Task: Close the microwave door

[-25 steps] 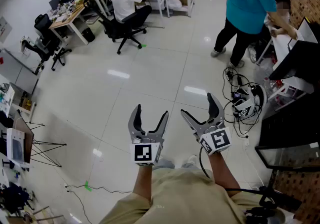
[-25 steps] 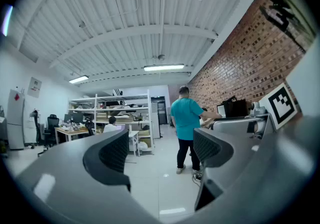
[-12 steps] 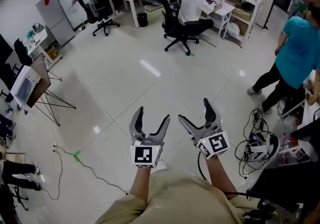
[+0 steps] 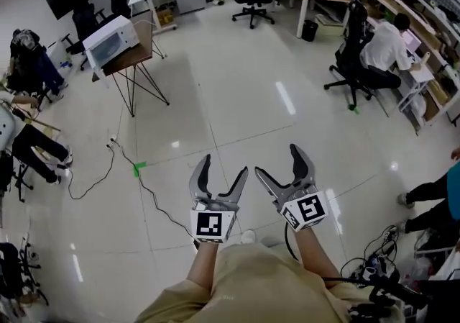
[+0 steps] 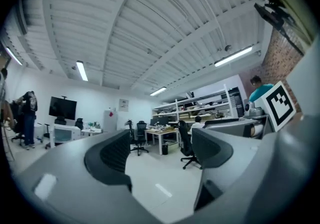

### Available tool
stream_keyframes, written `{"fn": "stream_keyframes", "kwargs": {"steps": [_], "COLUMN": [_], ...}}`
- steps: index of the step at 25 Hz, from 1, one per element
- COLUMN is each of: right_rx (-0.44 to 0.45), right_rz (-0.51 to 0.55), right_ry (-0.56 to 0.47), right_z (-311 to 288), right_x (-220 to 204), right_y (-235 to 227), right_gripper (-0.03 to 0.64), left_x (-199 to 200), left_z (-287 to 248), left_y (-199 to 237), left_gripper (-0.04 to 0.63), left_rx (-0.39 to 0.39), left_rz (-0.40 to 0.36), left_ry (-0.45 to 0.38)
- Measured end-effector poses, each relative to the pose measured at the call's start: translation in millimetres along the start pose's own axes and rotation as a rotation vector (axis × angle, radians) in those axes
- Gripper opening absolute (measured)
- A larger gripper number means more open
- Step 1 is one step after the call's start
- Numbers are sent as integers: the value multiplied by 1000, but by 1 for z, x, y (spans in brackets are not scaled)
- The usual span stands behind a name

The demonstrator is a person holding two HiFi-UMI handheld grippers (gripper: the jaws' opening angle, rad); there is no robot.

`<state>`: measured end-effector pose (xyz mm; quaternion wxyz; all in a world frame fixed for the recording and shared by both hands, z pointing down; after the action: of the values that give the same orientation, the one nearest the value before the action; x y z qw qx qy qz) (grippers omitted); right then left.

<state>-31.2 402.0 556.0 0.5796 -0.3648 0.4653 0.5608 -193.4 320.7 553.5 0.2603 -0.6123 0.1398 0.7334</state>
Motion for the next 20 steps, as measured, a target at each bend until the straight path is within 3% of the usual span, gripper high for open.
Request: {"fn": "stream_keyframes", "kwargs": {"steps": [7,11,16,17,20], "right_rx": [241,369,463,474,493], "right_rz": [-90,-116,-146,-155,-190], "right_ry": [-17,-19,-66,-78,-83], "right_z": [-56,-89,-103,-103,-107], "right_x": [-27,-27,-24,-26,-39], "right_y": [-57,-90,-145,-160,-212], "right_gripper": [439,437,428,422,420], "left_x": [-17,-12,-9,-10,-13], "left_z": [-36,-69,-115,-125,-163], "left_y": [7,8,-19,-30,-73], "left_gripper": [385,383,377,372,370], "left_rx": [270,407,494,505,536], "left_rz": [-81,-85,-132,-137,-118], "left_ry": [-65,-45,-54,-35,133]}}
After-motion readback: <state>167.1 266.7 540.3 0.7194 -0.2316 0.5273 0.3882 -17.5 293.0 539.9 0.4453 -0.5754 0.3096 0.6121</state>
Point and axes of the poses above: the fingertips, and each gripper's own axes: z backward along the fingers, y to its left, x out of its top, the point moved 7 cm from there along z, backward along the fingers, and after that the axes turned 3 degrees about x, right-handed, at the moved point
